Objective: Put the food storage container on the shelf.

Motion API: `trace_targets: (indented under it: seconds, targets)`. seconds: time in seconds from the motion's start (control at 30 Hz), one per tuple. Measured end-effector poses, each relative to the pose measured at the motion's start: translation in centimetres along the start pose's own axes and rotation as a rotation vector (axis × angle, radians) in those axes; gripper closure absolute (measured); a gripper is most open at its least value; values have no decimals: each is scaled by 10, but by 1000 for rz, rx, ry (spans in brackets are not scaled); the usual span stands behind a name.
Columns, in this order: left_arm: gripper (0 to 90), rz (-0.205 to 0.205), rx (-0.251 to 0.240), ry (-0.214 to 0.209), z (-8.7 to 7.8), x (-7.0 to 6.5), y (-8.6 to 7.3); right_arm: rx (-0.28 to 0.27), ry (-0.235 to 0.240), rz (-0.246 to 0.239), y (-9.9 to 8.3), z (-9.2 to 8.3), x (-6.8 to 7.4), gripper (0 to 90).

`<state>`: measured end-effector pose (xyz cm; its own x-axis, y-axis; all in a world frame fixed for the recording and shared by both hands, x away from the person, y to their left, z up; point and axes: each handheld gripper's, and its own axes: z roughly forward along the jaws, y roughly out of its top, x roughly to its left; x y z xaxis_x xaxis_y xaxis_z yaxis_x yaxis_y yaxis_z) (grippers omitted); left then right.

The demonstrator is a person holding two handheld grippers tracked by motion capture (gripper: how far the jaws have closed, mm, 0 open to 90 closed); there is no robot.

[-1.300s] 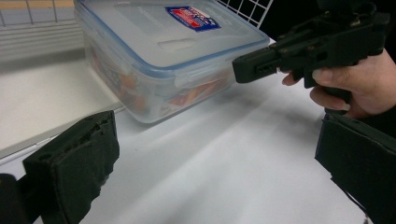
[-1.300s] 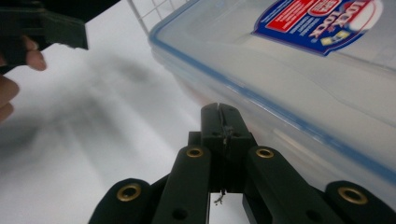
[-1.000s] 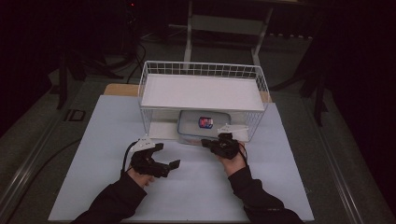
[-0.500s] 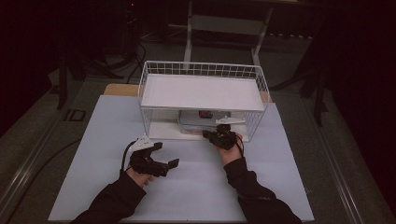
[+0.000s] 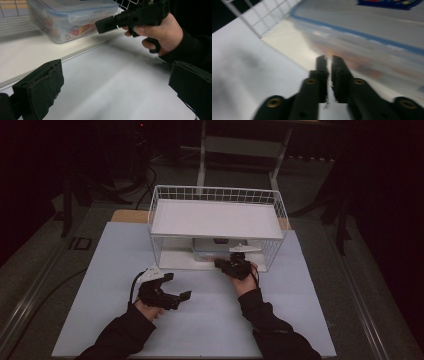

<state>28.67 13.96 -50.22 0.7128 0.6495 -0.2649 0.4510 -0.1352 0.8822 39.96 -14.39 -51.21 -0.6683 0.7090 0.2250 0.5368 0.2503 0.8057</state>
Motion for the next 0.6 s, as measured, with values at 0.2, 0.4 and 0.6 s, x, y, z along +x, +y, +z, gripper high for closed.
trace_targets:
  seconds: [0.2,0.4,0.6]
  targets:
    - [0,7,-9,-6,-1,-3,1,-14,52,-16,-8,-15,13,503]
    - [0,17,-5,-19,0,-5,1,-45,118,-39,-11,-31,24,244]
    - [0,31,-11,-30,-5,-11,2,-84,139,-62,-14,-48,33,170]
